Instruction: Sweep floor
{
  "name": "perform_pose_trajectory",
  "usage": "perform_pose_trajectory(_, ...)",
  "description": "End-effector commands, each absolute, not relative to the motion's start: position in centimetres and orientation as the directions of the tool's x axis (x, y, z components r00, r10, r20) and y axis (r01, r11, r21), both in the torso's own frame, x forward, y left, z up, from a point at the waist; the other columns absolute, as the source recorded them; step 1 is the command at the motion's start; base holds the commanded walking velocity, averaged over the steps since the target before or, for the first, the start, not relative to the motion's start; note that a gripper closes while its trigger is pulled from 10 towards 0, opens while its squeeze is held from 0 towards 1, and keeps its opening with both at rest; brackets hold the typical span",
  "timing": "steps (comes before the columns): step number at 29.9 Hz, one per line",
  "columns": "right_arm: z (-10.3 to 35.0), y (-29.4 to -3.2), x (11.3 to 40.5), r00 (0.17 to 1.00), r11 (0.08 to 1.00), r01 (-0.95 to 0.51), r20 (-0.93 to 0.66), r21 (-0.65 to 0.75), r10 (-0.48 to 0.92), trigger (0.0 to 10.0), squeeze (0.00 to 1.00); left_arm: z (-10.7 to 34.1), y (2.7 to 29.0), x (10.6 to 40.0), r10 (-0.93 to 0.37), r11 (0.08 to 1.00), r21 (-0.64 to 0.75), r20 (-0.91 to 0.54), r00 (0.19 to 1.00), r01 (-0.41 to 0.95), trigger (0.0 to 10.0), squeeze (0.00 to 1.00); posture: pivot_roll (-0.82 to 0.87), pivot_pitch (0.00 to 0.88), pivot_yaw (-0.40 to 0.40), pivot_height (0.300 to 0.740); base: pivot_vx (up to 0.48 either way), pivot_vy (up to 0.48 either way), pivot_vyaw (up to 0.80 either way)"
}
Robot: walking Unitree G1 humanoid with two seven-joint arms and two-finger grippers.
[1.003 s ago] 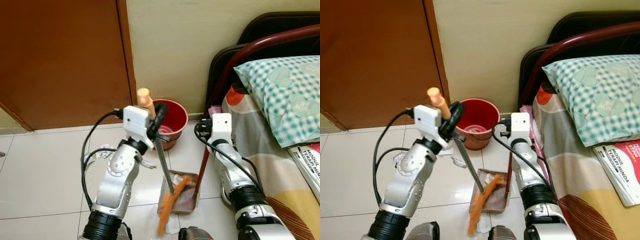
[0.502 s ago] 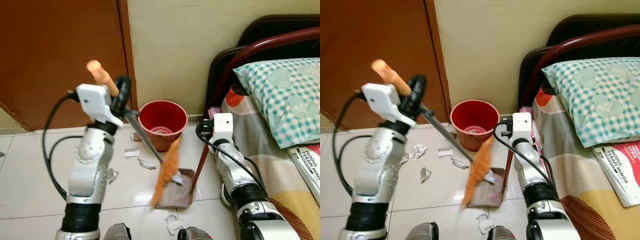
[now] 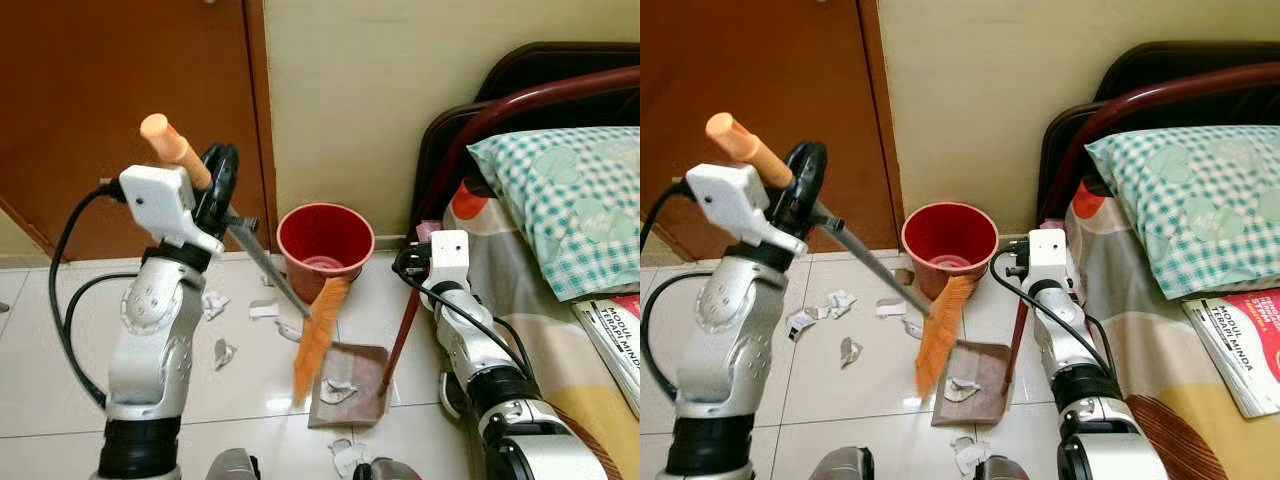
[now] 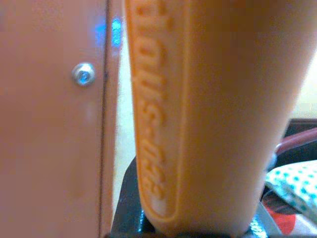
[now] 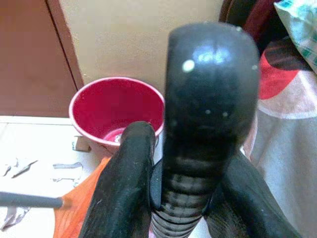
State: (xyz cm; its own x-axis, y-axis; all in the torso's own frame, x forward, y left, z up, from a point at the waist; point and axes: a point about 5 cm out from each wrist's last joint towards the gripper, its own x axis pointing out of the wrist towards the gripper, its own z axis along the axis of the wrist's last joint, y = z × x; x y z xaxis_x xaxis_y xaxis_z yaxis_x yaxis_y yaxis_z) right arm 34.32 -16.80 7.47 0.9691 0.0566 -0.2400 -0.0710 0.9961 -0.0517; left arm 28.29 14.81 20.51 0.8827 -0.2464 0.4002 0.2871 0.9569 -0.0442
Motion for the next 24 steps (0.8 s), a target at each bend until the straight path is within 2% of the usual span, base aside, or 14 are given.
perform_pose_trajectory(1,7.6,-17.1,34.0,0.971,0.994,-0.099,-0.223,-0.038,0.088,10.0,0.00,21.2,15.0,27.6,-0.266,0.956,0.005,0.439,0.858,0.294,10.0,0.00,0.06,0.041,-0.042,0.740,0.000,0.000,0.00)
perform_pose_trajectory(7,8.9,-18.5,33.3,0.963,0.979,-0.203,-0.183,-0.018,0.196,10.0,0.00,18.6,15.4,26.6,-0.313,0.948,0.061,0.370,0.875,0.313,10.0,0.00,0.04,0.038,-0.043,0.740,0.000,0.000,0.00)
perform_pose_trajectory(16,10.9,-19.9,32.6,0.935,0.945,-0.327,-0.138,0.027,0.328,10.0,0.00,16.4,15.7,26.6,-0.329,0.944,0.097,0.315,0.890,0.315,10.0,0.00,0.01,0.021,-0.038,0.740,0.000,0.000,0.00)
perform_pose_trajectory(21,11.6,-19.9,32.3,0.912,0.921,-0.384,-0.127,0.070,0.390,10.0,0.00,15.7,16.0,26.7,-0.317,0.948,0.104,0.297,0.901,0.300,10.0,0.00,0.00,0.014,-0.036,0.740,0.000,0.000,0.00)
perform_pose_trajectory(24,13.4,-19.1,32.1,0.869,0.868,-0.474,-0.085,0.145,0.488,10.0,0.00,14.9,16.2,26.8,-0.279,0.959,0.121,0.276,0.920,0.255,10.0,0.00,-0.01,0.010,-0.036,0.740,0.000,0.000,0.00)
